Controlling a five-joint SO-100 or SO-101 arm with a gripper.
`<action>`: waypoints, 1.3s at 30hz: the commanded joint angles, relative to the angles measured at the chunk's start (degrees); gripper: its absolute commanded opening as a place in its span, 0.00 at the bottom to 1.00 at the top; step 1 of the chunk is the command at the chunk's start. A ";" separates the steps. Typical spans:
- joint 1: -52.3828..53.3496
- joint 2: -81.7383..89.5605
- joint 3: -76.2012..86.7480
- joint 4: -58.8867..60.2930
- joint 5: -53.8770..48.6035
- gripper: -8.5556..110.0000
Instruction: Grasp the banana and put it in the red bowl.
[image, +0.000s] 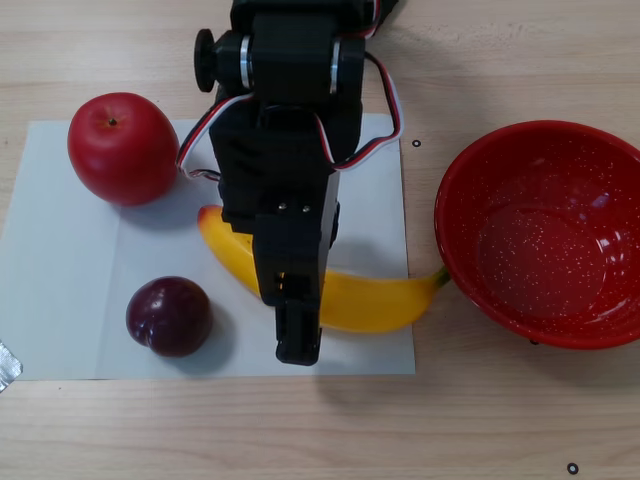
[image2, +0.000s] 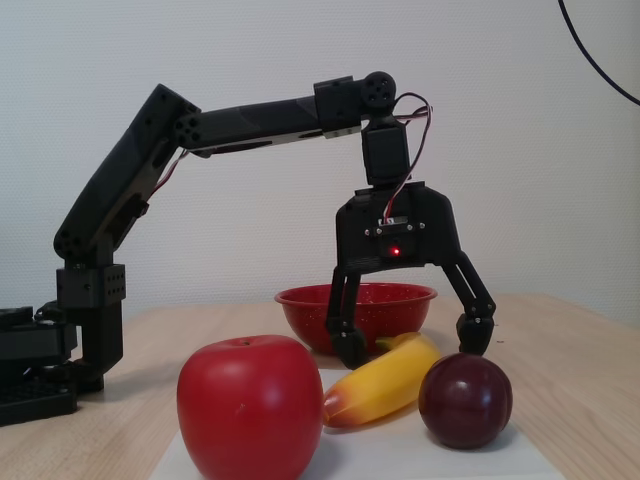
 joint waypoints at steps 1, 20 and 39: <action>1.14 2.90 -6.15 0.97 -1.23 0.41; 1.49 0.88 -7.29 2.46 -3.43 0.18; -0.44 13.45 -8.09 13.71 -4.22 0.07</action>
